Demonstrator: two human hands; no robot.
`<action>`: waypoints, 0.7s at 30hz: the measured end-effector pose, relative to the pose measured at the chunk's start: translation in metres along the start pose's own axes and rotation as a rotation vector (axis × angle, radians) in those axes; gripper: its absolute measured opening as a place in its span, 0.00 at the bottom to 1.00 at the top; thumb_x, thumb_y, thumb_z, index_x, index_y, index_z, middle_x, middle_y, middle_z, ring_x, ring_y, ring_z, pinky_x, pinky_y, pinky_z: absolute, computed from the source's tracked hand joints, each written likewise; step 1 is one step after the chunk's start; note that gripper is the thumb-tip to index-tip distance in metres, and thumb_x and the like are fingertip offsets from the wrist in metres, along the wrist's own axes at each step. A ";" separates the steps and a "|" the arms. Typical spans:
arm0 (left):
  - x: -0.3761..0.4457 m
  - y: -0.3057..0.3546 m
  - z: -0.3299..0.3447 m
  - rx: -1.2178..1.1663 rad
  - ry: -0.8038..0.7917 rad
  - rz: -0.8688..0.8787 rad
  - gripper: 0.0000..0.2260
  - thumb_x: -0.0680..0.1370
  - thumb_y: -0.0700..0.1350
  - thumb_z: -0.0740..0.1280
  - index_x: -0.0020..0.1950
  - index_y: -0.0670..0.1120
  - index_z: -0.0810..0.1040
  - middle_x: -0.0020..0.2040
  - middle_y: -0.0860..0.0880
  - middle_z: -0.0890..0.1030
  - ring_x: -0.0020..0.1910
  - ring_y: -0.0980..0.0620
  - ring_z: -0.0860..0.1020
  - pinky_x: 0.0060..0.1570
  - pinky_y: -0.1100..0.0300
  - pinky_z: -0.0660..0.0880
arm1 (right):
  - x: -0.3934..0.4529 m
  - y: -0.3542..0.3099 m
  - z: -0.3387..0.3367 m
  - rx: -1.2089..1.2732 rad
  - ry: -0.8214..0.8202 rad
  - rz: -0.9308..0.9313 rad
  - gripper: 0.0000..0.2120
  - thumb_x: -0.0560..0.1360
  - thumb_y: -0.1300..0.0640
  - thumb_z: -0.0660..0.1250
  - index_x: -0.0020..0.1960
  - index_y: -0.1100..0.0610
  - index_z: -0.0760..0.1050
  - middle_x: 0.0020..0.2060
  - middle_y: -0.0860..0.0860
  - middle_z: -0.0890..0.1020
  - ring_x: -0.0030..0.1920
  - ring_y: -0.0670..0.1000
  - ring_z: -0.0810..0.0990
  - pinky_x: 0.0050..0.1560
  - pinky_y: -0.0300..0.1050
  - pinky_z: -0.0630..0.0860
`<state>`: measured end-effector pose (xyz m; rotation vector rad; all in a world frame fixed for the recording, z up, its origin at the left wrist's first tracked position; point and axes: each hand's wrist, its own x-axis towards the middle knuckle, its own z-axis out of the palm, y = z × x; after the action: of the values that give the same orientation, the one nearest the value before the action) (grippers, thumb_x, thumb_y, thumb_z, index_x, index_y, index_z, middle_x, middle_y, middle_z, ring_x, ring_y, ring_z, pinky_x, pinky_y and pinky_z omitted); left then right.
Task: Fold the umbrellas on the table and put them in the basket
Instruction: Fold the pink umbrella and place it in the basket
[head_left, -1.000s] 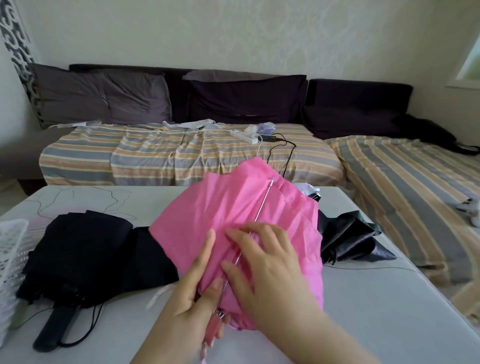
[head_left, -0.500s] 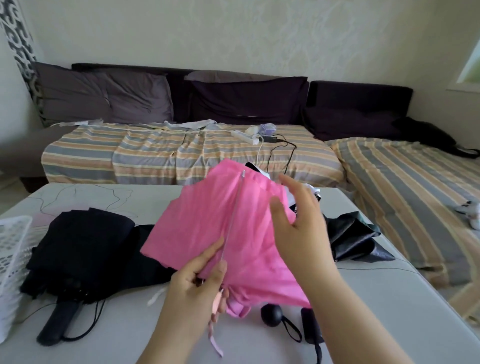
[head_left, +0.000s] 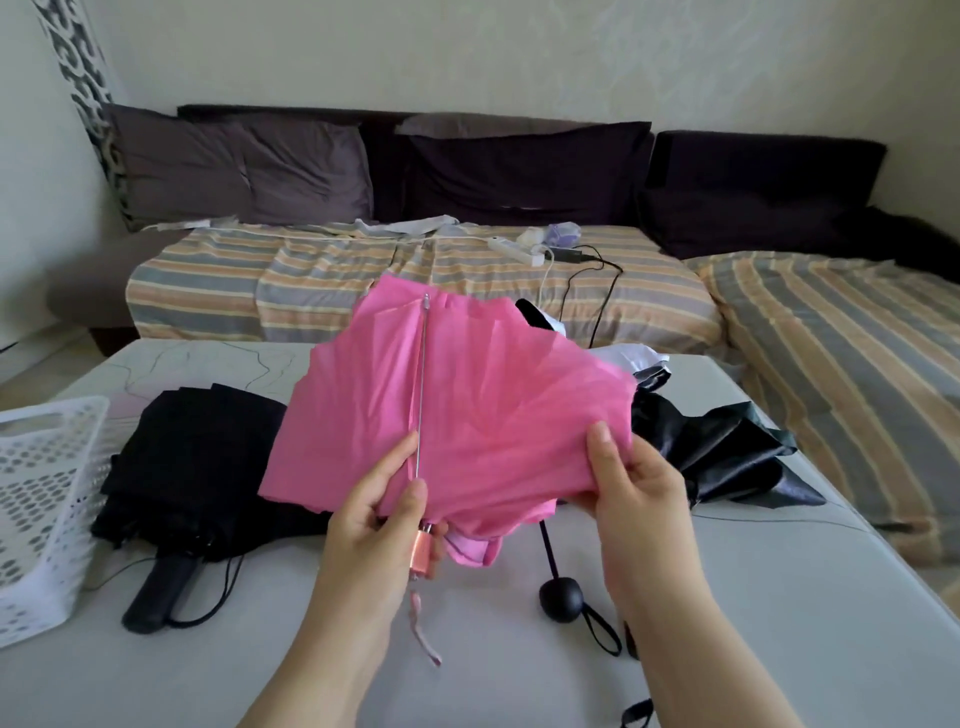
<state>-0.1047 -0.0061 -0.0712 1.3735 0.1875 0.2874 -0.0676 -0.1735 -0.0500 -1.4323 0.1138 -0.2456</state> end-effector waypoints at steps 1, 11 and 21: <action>-0.001 -0.001 0.002 -0.009 0.016 -0.001 0.18 0.78 0.40 0.65 0.52 0.65 0.81 0.43 0.57 0.84 0.32 0.55 0.77 0.40 0.55 0.76 | -0.001 -0.003 -0.001 0.042 0.035 -0.059 0.19 0.79 0.54 0.63 0.39 0.70 0.70 0.29 0.52 0.72 0.32 0.49 0.74 0.39 0.52 0.82; -0.005 -0.004 0.013 -0.179 0.000 -0.077 0.16 0.79 0.41 0.64 0.55 0.62 0.80 0.30 0.44 0.76 0.25 0.49 0.73 0.25 0.60 0.69 | 0.004 -0.006 -0.013 0.241 -0.007 -0.044 0.15 0.74 0.49 0.65 0.41 0.61 0.74 0.30 0.53 0.75 0.29 0.47 0.74 0.35 0.39 0.74; -0.008 -0.003 0.016 -0.167 0.031 -0.094 0.15 0.78 0.44 0.65 0.55 0.66 0.78 0.32 0.42 0.76 0.28 0.47 0.74 0.19 0.66 0.61 | -0.008 0.009 0.008 0.287 -0.068 0.177 0.13 0.79 0.54 0.62 0.45 0.61 0.79 0.38 0.55 0.83 0.39 0.51 0.83 0.44 0.46 0.82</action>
<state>-0.1069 -0.0241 -0.0711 1.1917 0.2477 0.2409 -0.0725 -0.1627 -0.0583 -1.1365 0.1432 -0.0642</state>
